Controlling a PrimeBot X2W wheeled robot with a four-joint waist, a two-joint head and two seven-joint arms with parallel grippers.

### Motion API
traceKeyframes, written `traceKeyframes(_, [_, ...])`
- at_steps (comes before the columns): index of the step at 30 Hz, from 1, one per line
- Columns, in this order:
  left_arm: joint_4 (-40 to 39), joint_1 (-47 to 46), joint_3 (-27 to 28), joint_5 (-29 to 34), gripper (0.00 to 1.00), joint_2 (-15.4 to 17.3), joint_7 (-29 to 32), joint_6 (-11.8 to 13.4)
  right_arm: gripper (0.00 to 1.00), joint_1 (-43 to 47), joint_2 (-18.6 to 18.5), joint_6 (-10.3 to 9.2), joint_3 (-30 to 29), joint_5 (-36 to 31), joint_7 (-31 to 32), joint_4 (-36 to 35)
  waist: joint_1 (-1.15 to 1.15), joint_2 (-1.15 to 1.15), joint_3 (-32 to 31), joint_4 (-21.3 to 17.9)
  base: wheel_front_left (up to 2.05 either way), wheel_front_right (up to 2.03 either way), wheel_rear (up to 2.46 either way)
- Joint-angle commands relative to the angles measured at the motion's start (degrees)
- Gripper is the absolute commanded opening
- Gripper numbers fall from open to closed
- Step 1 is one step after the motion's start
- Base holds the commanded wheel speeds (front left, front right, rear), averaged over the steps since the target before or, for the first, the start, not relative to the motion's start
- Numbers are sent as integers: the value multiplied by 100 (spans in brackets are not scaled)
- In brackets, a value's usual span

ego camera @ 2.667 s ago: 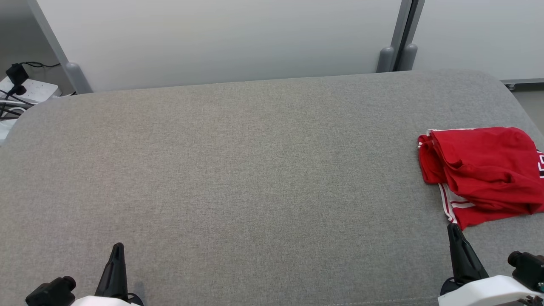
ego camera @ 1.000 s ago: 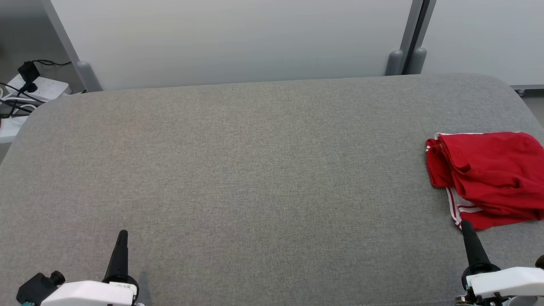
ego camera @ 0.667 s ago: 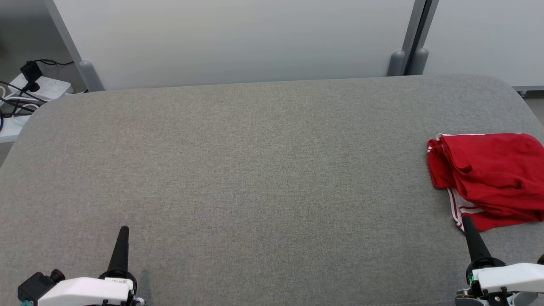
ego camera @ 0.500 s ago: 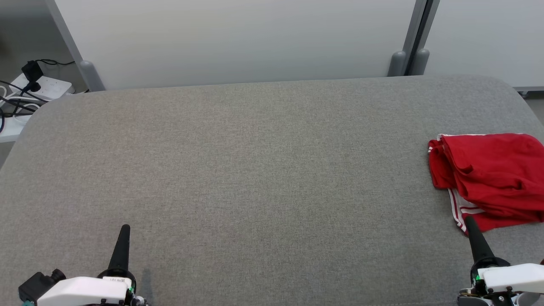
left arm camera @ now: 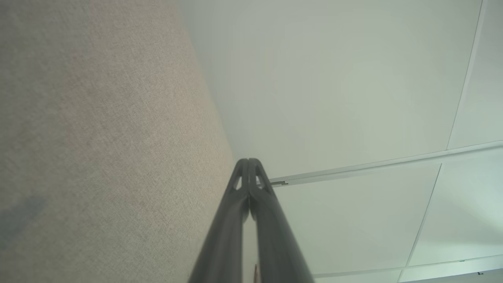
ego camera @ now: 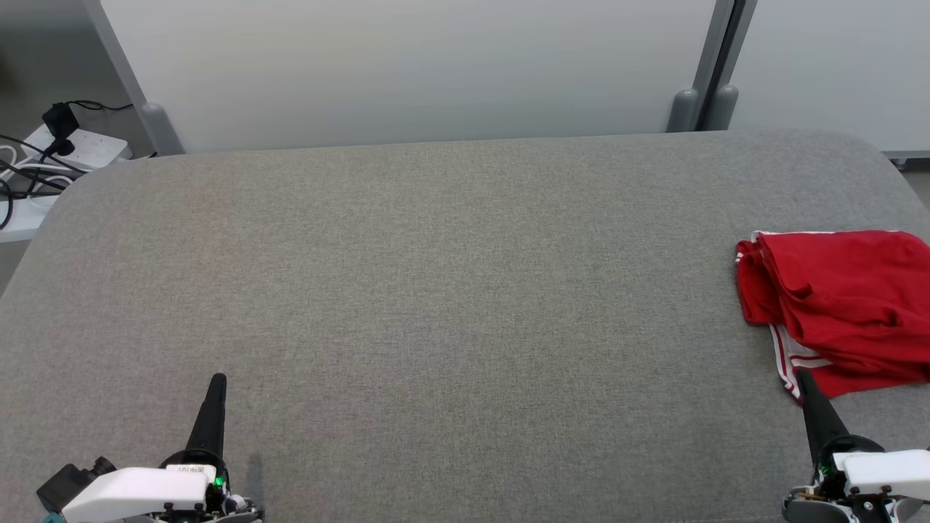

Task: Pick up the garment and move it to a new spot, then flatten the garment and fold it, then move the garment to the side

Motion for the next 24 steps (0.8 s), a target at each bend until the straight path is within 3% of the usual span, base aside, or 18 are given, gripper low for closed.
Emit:
traceKeyframes(1, [-135, -339, 193, -177, 0, 59, 66, -59, 0, -291, -58, 9, 56, 197, 79, -136, 0, 0, -1, 5, 0, 0, 0])
traceKeyframes(15, [-113, -440, 266, -928, 0, -6, 279, -146, 0, -359, -48, 9, -26, 1048, 267, -92, 0, 0, -10, 42, 0, 0, 0])
traceKeyframes(24, [-113, -444, 269, -957, 0, -8, 287, -149, 0, -363, -40, 9, -40, 1072, 283, -90, 0, 0, -11, 43, 0, 0, 0])
